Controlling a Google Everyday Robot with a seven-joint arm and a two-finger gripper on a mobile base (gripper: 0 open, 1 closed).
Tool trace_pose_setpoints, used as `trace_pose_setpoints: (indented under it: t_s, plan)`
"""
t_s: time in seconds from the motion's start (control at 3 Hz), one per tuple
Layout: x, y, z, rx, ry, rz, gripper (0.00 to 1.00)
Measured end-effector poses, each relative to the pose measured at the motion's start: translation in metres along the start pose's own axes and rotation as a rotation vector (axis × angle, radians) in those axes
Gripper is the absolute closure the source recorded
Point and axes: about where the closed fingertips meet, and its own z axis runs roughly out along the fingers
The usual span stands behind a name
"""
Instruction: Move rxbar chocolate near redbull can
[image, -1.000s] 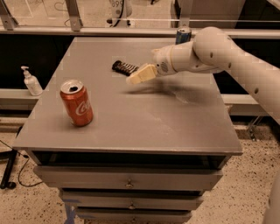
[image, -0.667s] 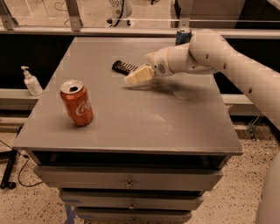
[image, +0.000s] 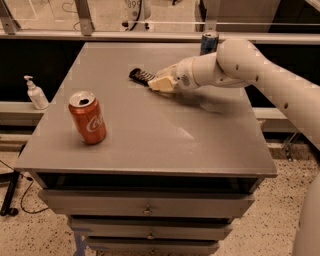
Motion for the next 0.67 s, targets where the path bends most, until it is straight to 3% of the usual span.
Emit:
trace_pose_setpoints:
  t_s: [0.33,0.67]
  plan:
    - [0.001,-0.002,-0.012,0.024,0.003,0.002,0.85]
    - [0.006,-0.014,-0.051,0.111,0.017,0.009,1.0]
